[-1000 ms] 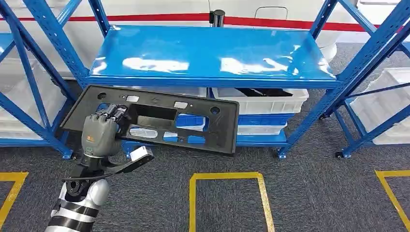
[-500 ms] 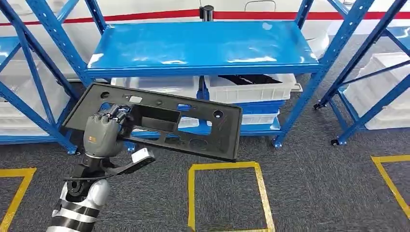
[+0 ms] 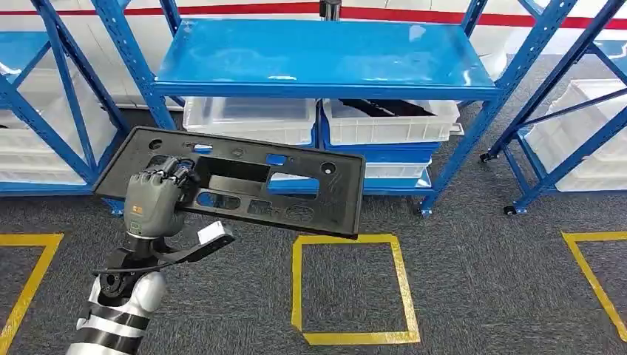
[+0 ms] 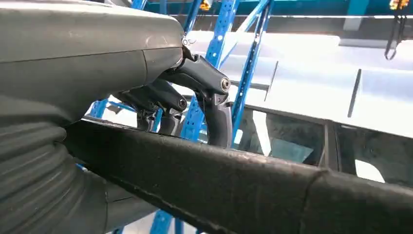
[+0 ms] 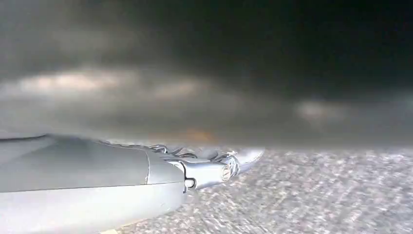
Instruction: Take the parts from the cabinet and place them on the table.
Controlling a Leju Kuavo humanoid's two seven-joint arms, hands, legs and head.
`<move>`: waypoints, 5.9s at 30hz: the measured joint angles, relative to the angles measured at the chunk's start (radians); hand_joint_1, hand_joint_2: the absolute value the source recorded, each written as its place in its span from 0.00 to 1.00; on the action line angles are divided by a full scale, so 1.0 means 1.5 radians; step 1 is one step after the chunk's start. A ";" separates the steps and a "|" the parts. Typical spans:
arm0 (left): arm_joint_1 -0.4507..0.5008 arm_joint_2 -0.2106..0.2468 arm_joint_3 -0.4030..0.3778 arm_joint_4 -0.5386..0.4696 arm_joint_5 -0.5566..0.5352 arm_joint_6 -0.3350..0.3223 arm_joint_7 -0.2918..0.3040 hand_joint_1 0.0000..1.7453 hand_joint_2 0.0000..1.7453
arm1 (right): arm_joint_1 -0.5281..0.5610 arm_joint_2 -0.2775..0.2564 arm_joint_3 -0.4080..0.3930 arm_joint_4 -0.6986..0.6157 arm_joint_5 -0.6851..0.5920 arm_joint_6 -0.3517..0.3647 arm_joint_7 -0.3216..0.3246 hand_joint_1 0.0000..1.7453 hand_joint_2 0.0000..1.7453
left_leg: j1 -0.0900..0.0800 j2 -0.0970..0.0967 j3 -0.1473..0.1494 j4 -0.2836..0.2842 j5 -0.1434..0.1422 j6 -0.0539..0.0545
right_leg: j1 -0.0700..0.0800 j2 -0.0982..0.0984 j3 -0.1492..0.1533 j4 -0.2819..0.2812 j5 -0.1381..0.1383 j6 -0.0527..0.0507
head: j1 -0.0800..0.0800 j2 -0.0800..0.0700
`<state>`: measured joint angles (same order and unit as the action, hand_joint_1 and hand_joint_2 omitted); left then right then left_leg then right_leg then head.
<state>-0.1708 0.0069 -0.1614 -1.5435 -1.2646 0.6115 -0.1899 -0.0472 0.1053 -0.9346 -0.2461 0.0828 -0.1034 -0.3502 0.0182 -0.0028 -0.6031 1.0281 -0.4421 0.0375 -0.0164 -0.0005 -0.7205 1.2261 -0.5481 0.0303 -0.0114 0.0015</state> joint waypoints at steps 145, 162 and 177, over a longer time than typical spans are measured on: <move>-0.007 0.002 -0.030 -0.003 0.060 -0.019 -0.088 1.00 1.00 | -0.004 -0.009 -0.073 -0.004 0.053 0.038 -0.071 0.00 0.00 | 0.009 -0.059 0.020 0.001 -0.022 -0.031 | 0.008 0.076 0.089 -0.142 0.075 -0.014 | -0.009 0.000; -0.037 -0.021 -0.048 0.019 0.077 -0.011 -0.102 1.00 1.00 | -0.002 -0.007 -0.094 -0.009 0.055 0.030 -0.073 0.00 0.00 | -0.007 0.078 0.018 -0.005 -0.015 -0.025 | 0.007 -0.042 0.079 -0.148 0.079 0.010 | -0.005 0.000; -0.025 -0.015 -0.050 0.039 0.091 -0.011 -0.117 1.00 1.00 | 0.000 -0.005 -0.098 -0.010 0.068 0.027 -0.070 0.00 0.00 | 0.000 -0.039 0.013 0.005 -0.021 -0.026 | 0.003 0.082 0.071 -0.147 0.090 -0.003 | -0.009 0.000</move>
<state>-0.2080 -0.0153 -0.2369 -1.4843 -1.1276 0.5955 -0.3647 -0.0469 0.0973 -1.0822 -0.2609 0.1854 -0.0633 -0.4547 0.0182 -0.0614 -0.5838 1.0362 -0.4734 -0.0020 -0.0120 0.1225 -0.6147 1.0062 -0.4136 0.0252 -0.0244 0.0015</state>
